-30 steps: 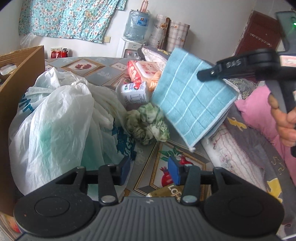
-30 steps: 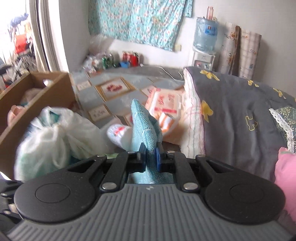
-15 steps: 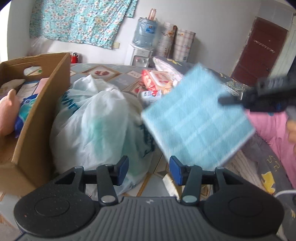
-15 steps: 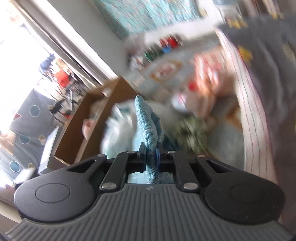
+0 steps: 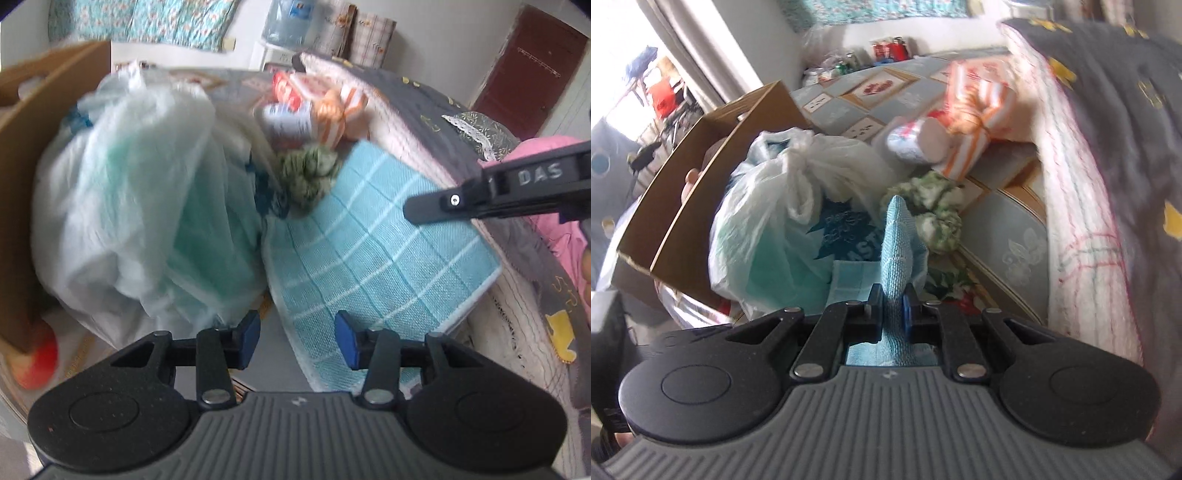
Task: Organize soft objects
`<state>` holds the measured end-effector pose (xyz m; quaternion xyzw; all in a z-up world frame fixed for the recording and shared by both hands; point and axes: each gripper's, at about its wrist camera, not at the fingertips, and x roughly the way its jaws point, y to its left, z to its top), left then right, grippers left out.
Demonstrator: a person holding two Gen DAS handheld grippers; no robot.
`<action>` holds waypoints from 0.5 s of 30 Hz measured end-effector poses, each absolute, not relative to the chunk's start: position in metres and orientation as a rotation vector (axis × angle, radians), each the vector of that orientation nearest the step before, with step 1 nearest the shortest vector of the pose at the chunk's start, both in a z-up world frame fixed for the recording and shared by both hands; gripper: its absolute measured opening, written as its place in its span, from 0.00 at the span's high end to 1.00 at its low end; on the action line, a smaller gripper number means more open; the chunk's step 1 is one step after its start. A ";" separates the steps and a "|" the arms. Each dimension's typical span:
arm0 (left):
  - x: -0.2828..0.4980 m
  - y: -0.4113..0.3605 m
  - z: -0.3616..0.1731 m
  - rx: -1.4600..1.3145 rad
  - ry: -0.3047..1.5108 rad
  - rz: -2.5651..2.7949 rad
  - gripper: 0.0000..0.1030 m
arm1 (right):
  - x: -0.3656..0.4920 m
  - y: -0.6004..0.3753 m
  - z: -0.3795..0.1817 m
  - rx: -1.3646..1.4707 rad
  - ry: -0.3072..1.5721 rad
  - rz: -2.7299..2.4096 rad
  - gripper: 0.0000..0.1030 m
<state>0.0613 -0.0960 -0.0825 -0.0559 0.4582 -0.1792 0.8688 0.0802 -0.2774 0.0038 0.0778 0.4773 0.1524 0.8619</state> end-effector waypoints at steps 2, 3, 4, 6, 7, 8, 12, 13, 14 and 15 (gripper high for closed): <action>0.060 -0.096 -0.084 -0.123 0.955 -0.376 0.56 | 0.081 -0.271 0.006 0.149 0.993 0.332 0.91; 0.060 -0.095 -0.084 -0.124 0.955 -0.376 0.56 | 0.082 -0.269 0.007 0.150 0.990 0.338 0.91; 0.061 -0.094 -0.084 -0.127 0.955 -0.379 0.56 | 0.083 -0.269 0.008 0.158 0.988 0.342 0.91; 0.061 -0.092 -0.082 -0.127 0.956 -0.379 0.56 | 0.085 -0.271 0.009 0.196 0.990 0.352 0.91; 0.061 -0.090 -0.081 -0.129 0.956 -0.378 0.56 | 0.087 -0.273 0.010 0.221 0.992 0.359 0.91; 0.061 -0.088 -0.080 -0.132 0.954 -0.376 0.56 | 0.088 -0.276 0.010 0.247 0.994 0.362 0.91; 0.057 -0.073 -0.068 -0.199 0.920 -0.398 0.56 | 0.089 -0.287 0.015 0.365 0.983 0.400 0.92; 0.056 -0.068 -0.065 -0.227 0.908 -0.413 0.55 | 0.089 -0.288 0.018 0.391 0.975 0.414 0.92; 0.054 -0.064 -0.061 -0.254 0.895 -0.430 0.51 | 0.090 -0.289 0.020 0.411 0.969 0.421 0.92; 0.054 -0.060 -0.057 -0.282 0.883 -0.451 0.49 | 0.090 -0.289 0.022 0.414 0.964 0.423 0.92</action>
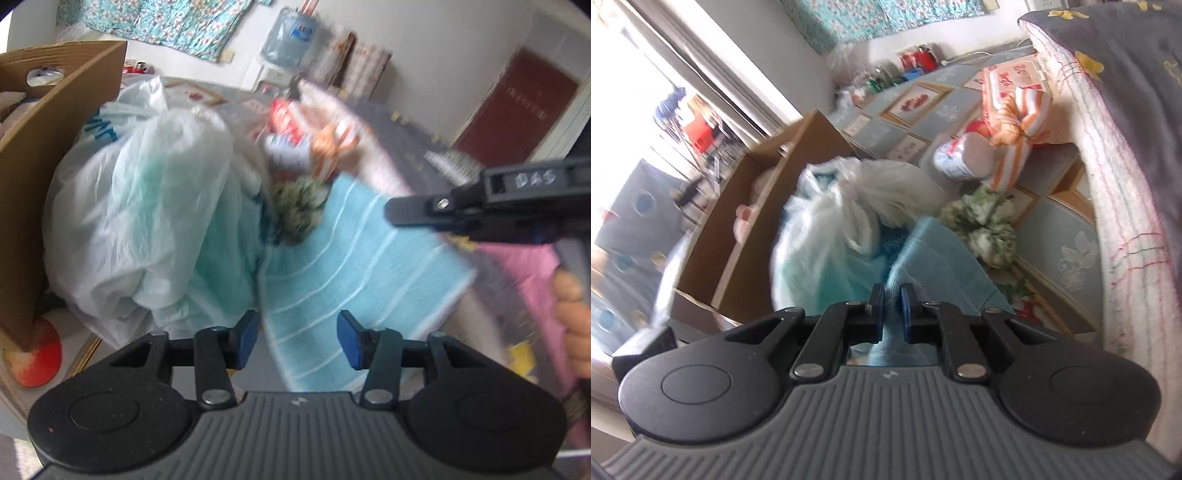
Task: Organize soft objects
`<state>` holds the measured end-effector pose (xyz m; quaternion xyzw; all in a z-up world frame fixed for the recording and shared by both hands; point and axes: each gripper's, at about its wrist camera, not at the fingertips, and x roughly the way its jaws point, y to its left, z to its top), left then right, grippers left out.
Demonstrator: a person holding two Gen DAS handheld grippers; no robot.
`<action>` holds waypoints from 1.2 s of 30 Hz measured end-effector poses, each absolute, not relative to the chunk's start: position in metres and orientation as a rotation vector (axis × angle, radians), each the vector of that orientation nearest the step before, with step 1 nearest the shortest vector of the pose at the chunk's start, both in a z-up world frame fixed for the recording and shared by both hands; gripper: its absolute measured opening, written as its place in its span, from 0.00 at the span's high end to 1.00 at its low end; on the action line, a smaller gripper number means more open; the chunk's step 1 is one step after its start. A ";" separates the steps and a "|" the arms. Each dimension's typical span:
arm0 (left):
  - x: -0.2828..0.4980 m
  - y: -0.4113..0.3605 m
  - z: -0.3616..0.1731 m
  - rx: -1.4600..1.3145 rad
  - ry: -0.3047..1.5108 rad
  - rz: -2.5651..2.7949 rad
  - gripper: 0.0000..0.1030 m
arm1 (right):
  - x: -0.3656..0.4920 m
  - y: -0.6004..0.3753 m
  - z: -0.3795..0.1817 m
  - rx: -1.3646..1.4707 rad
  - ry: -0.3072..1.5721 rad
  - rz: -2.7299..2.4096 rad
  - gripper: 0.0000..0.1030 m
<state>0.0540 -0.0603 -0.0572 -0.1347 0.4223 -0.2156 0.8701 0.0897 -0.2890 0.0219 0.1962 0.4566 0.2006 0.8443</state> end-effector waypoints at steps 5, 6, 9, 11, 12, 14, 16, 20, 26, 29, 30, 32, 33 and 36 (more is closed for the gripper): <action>0.057 -0.059 -0.051 -0.308 0.868 -0.471 0.46 | 0.091 -0.289 0.025 0.380 0.945 0.399 0.91; 0.058 -0.061 -0.052 -0.300 0.872 -0.469 0.46 | 0.092 -0.290 0.023 0.388 0.950 0.398 0.90; 0.057 -0.066 -0.058 -0.299 0.891 -0.477 0.46 | 0.094 -0.286 0.013 0.397 0.987 0.402 0.90; 0.056 -0.068 -0.060 -0.296 0.892 -0.484 0.46 | 0.097 -0.286 0.005 0.404 1.008 0.394 0.90; 0.055 -0.068 -0.060 -0.291 0.894 -0.481 0.46 | 0.099 -0.288 0.001 0.412 1.016 0.380 0.89; 0.055 -0.068 -0.061 -0.282 0.892 -0.478 0.46 | 0.103 -0.295 -0.004 0.440 1.031 0.359 0.88; 0.056 -0.066 -0.062 -0.277 0.894 -0.468 0.46 | 0.108 -0.305 -0.011 0.507 1.066 0.343 0.72; 0.057 -0.063 -0.064 -0.276 0.898 -0.465 0.46 | 0.121 -0.313 -0.027 0.631 1.144 0.341 0.47; 0.052 -0.057 -0.058 -0.269 0.883 -0.469 0.46 | 0.138 -0.311 -0.042 0.653 1.219 0.290 0.42; 0.045 -0.050 -0.048 -0.250 0.859 -0.488 0.43 | 0.142 -0.314 -0.048 0.651 1.249 0.258 0.39; 0.043 -0.047 -0.045 -0.250 0.854 -0.492 0.43 | 0.145 -0.314 -0.051 0.660 1.263 0.255 0.38; 0.040 -0.045 -0.037 -0.248 0.833 -0.505 0.41 | 0.150 -0.311 -0.057 0.661 1.290 0.255 0.38; 0.039 -0.046 -0.033 -0.242 0.819 -0.511 0.41 | 0.153 -0.307 -0.060 0.649 1.300 0.259 0.38; 0.038 -0.051 -0.023 -0.216 0.770 -0.531 0.38 | 0.160 -0.292 -0.067 0.623 1.335 0.277 0.38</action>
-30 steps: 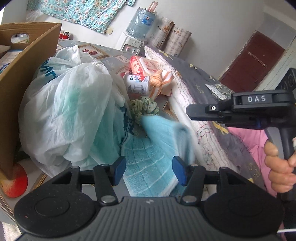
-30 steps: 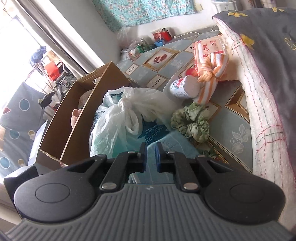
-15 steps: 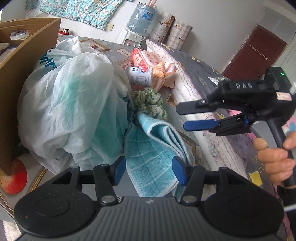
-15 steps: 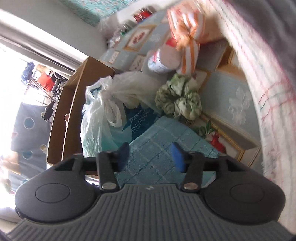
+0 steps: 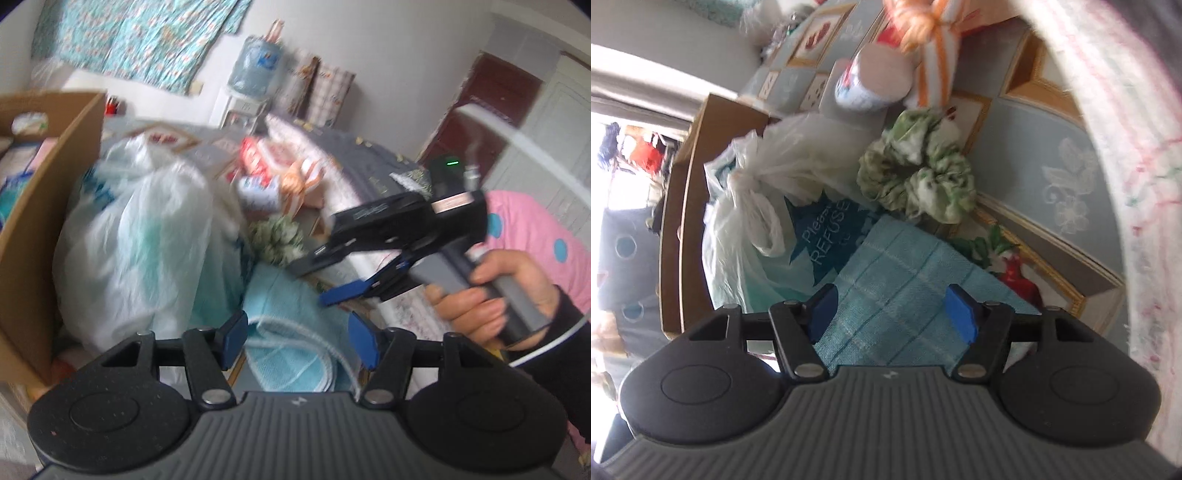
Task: Organize soft objects
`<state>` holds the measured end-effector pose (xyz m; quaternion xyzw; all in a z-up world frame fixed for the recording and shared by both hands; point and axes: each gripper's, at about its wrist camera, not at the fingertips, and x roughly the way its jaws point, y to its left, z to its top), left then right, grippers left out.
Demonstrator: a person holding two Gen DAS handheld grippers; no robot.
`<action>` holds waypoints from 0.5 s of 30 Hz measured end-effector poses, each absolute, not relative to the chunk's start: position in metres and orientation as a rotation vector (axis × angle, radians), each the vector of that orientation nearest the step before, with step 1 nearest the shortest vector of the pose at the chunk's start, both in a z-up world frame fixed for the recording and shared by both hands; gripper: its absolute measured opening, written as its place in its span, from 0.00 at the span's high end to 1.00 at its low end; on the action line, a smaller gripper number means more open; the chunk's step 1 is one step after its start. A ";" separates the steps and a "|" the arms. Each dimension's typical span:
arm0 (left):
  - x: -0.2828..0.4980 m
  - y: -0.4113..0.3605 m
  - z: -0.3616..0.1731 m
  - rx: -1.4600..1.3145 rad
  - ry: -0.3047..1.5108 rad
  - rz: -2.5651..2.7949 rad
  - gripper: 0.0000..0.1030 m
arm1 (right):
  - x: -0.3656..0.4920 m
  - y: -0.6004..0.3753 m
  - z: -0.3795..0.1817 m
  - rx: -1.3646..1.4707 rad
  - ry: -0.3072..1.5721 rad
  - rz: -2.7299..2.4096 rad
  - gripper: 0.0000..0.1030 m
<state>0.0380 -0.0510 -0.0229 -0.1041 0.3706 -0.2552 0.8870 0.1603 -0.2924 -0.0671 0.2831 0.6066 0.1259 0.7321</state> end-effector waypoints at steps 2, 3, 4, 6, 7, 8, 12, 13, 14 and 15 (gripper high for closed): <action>0.042 -0.058 -0.021 -0.192 0.763 -0.541 0.35 | 0.164 -0.288 -0.069 0.621 1.353 0.283 0.37; 0.046 -0.062 -0.023 -0.173 0.773 -0.544 0.34 | 0.165 -0.288 -0.069 0.618 1.356 0.280 0.37; 0.051 -0.069 -0.026 -0.148 0.791 -0.548 0.33 | 0.165 -0.288 -0.068 0.618 1.357 0.278 0.36; 0.060 -0.079 -0.035 -0.105 0.832 -0.537 0.33 | 0.165 -0.290 -0.064 0.615 1.359 0.267 0.34; 0.064 -0.084 -0.039 -0.088 0.843 -0.541 0.33 | 0.165 -0.292 -0.063 0.615 1.362 0.258 0.31; 0.067 -0.087 -0.044 -0.073 0.859 -0.546 0.33 | 0.166 -0.295 -0.064 0.618 1.369 0.248 0.30; 0.083 -0.092 -0.066 -0.067 0.964 -0.518 0.33 | 0.171 -0.298 -0.075 0.656 1.425 0.230 0.28; 0.087 -0.090 -0.070 -0.089 0.988 -0.515 0.34 | 0.173 -0.297 -0.079 0.666 1.439 0.229 0.28; 0.090 -0.088 -0.073 -0.111 1.002 -0.517 0.34 | 0.175 -0.295 -0.082 0.673 1.448 0.230 0.28; 0.093 -0.086 -0.076 -0.132 1.015 -0.519 0.34 | 0.177 -0.293 -0.085 0.678 1.453 0.233 0.28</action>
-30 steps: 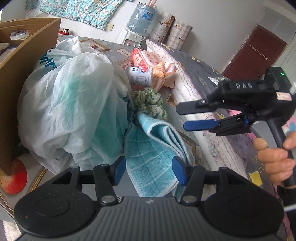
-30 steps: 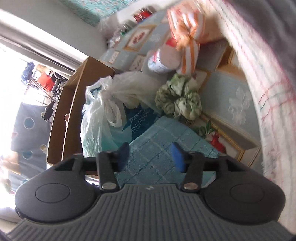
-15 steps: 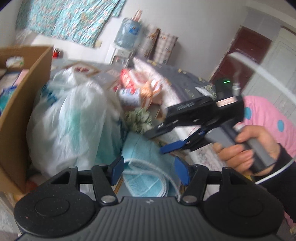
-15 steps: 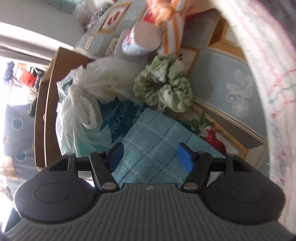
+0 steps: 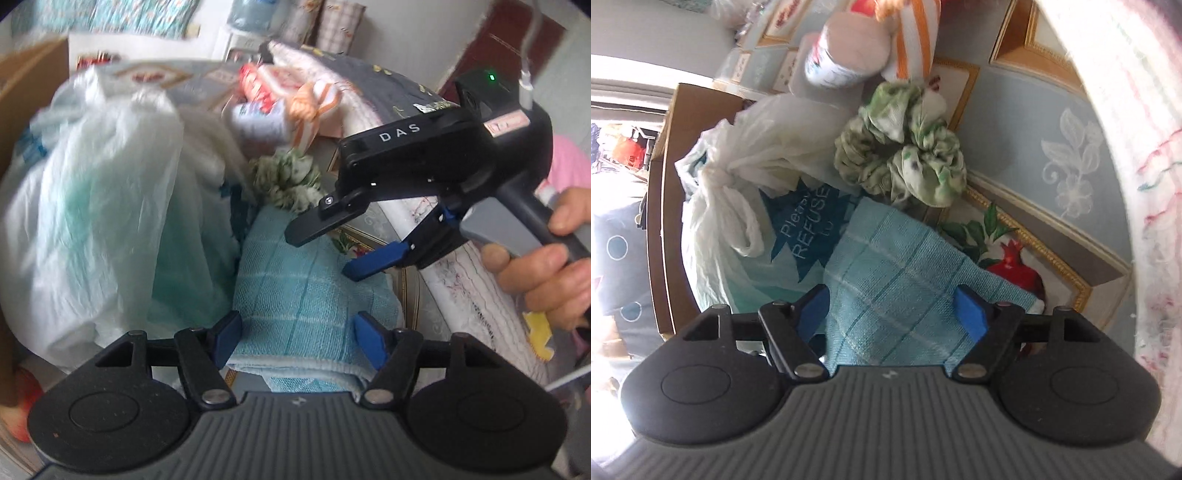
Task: Organize soft objects
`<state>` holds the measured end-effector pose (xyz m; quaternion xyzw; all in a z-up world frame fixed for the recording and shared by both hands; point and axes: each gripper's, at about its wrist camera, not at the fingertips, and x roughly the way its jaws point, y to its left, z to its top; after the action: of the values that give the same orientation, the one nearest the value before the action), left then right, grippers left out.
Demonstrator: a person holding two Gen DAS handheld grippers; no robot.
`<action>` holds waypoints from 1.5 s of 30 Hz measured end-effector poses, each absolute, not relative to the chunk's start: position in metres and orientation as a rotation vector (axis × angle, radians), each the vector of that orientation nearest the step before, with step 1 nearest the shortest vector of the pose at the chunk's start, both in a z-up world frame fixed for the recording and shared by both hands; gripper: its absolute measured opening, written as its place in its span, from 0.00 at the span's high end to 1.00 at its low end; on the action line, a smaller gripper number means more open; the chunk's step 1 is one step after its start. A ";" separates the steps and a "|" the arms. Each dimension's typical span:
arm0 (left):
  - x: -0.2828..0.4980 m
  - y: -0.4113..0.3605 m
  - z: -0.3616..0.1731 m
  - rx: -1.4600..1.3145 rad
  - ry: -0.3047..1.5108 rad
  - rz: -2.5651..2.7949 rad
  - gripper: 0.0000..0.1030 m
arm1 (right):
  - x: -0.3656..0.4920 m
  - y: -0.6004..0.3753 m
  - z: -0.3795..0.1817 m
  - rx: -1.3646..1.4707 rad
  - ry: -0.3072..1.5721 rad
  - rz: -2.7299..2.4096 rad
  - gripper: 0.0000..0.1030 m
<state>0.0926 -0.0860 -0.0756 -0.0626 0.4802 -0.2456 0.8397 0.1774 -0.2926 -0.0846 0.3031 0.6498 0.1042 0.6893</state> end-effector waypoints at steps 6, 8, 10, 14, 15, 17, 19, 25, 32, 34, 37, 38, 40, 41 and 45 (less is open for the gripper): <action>0.107 -0.080 -0.081 -0.194 1.058 -0.531 0.43 | 0.188 -0.280 -0.087 0.695 1.442 0.274 0.27; 0.109 -0.080 -0.082 -0.202 1.066 -0.533 0.50 | 0.188 -0.277 -0.087 0.690 1.430 0.274 0.30; 0.110 -0.079 -0.081 -0.213 1.063 -0.535 0.58 | 0.187 -0.277 -0.087 0.681 1.413 0.271 0.43; 0.110 -0.083 -0.077 -0.210 1.043 -0.543 0.75 | 0.179 -0.283 -0.090 0.698 1.382 0.262 0.69; 0.108 -0.084 -0.075 -0.203 1.035 -0.545 0.77 | 0.176 -0.286 -0.091 0.710 1.376 0.263 0.76; 0.105 -0.086 -0.071 -0.186 1.017 -0.547 0.81 | 0.170 -0.292 -0.090 0.742 1.350 0.271 0.82; 0.102 -0.088 -0.065 -0.170 0.997 -0.545 0.82 | 0.164 -0.297 -0.084 0.764 1.316 0.284 0.84; 0.085 -0.091 -0.037 -0.118 0.898 -0.549 0.82 | 0.147 -0.306 -0.048 0.790 1.186 0.337 0.85; 0.060 -0.091 0.010 -0.053 0.754 -0.533 0.83 | 0.133 -0.304 0.001 0.787 1.030 0.420 0.85; 0.055 -0.085 0.022 -0.053 0.721 -0.525 0.83 | 0.134 -0.296 0.014 0.783 0.991 0.448 0.85; 0.049 -0.077 0.042 -0.044 0.670 -0.505 0.83 | 0.133 -0.285 0.035 0.773 0.933 0.499 0.85; 0.046 -0.073 0.048 -0.040 0.655 -0.495 0.83 | 0.133 -0.280 0.041 0.769 0.916 0.518 0.85; 0.041 -0.064 0.061 -0.037 0.623 -0.471 0.83 | 0.135 -0.268 0.053 0.758 0.889 0.558 0.85; 0.039 -0.060 0.067 -0.038 0.610 -0.460 0.83 | 0.137 -0.261 0.059 0.753 0.879 0.576 0.85; 0.037 -0.038 0.088 -0.058 0.572 -0.398 0.83 | 0.148 -0.227 0.079 0.715 0.860 0.648 0.85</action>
<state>0.0369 -0.0378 0.0881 -0.0286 0.2804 -0.1952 0.9394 0.1482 -0.2266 0.0792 0.3331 0.4009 0.3020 0.7982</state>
